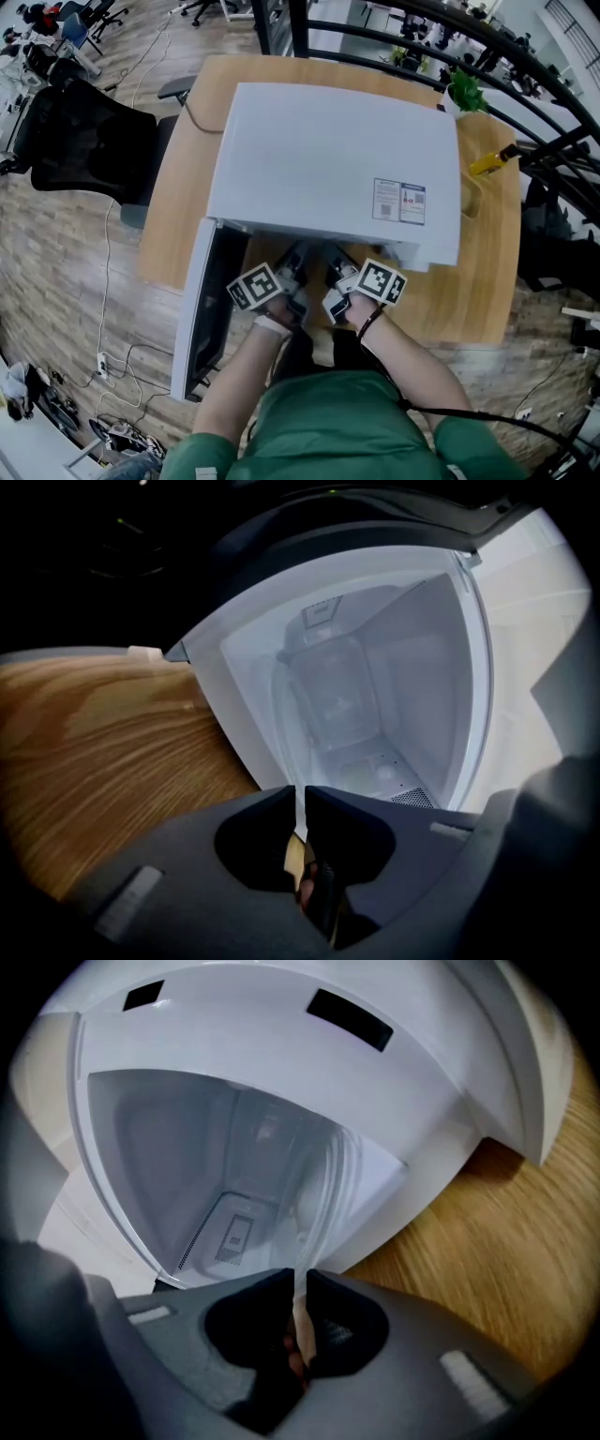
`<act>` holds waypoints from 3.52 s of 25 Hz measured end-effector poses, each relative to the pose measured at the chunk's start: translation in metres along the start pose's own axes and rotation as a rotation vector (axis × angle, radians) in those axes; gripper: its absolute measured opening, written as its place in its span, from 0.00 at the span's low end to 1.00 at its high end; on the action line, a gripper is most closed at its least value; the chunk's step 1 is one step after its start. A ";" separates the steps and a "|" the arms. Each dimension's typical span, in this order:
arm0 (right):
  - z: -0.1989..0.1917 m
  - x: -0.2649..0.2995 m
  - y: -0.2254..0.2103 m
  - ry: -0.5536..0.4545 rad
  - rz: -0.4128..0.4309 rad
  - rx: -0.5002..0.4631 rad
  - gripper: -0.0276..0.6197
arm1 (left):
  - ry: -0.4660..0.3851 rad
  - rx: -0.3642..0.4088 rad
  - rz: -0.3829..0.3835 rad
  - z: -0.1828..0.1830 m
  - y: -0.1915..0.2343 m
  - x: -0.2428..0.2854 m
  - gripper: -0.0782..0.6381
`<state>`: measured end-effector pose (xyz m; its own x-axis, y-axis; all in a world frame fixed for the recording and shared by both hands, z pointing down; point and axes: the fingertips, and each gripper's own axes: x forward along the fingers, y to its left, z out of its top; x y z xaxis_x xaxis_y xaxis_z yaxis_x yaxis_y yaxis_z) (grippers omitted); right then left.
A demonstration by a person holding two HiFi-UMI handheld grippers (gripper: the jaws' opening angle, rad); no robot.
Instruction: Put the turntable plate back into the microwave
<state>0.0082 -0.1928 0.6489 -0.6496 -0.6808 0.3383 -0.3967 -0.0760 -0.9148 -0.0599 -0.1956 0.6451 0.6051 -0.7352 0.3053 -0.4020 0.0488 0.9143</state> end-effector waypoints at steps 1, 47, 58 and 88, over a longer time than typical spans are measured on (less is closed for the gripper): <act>0.002 0.000 0.000 -0.005 -0.001 0.002 0.11 | 0.000 0.001 0.001 0.000 0.000 0.001 0.16; 0.020 -0.128 0.150 -0.075 0.117 -0.811 0.05 | -0.071 0.852 0.048 -0.005 -0.153 -0.105 0.16; 0.039 -0.175 0.224 -0.218 0.120 -1.138 0.05 | -0.225 1.036 -0.011 0.025 -0.239 -0.141 0.15; 0.081 -0.217 0.268 -0.441 0.012 -1.358 0.05 | -0.292 1.282 -0.014 0.053 -0.280 -0.148 0.15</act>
<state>0.0952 -0.1242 0.3120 -0.5056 -0.8627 0.0069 -0.8593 0.5043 0.0856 -0.0735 -0.1362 0.3298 0.5100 -0.8563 0.0814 -0.8573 -0.5137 -0.0329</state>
